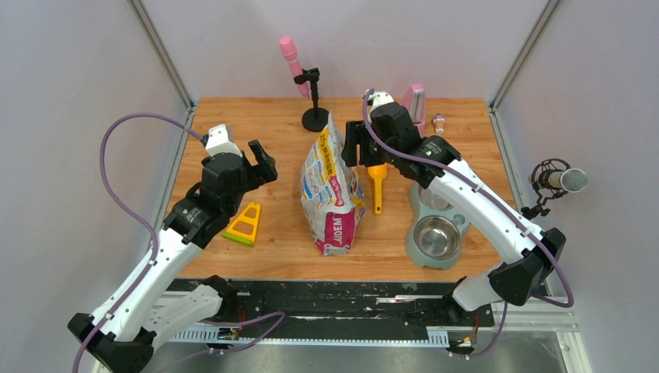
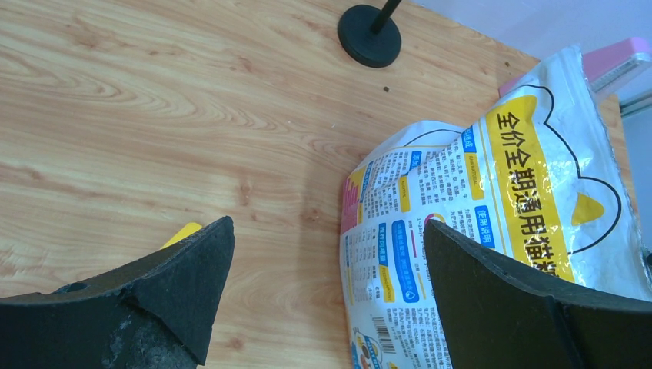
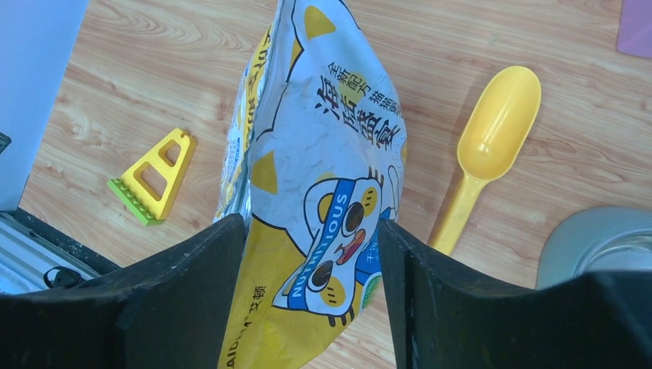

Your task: Serve the pet food

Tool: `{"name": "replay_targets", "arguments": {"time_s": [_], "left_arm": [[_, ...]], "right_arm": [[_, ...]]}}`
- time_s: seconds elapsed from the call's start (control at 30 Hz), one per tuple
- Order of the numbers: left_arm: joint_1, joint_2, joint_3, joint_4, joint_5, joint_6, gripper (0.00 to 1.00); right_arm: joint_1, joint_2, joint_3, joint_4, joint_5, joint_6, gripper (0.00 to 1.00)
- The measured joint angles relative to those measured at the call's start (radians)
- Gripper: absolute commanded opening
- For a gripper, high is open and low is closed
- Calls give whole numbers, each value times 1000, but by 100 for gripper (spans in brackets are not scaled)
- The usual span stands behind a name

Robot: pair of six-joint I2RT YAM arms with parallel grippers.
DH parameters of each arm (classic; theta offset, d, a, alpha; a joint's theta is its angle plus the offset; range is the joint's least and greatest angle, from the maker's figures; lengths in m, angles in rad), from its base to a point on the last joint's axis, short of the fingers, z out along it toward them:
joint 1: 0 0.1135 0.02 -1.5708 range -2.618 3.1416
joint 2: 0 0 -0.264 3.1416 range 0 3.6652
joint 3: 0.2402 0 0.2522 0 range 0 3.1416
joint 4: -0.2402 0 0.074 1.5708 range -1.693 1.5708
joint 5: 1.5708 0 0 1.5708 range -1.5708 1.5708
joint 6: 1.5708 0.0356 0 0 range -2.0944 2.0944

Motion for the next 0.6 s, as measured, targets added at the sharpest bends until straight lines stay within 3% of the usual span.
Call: {"name": "replay_targets", "arguments": {"time_s": [0.6], "left_arm": [[3,0,0,0,5,5,100]], "right_arm": [[0,27,11,-11,-89,-4,57]]}}
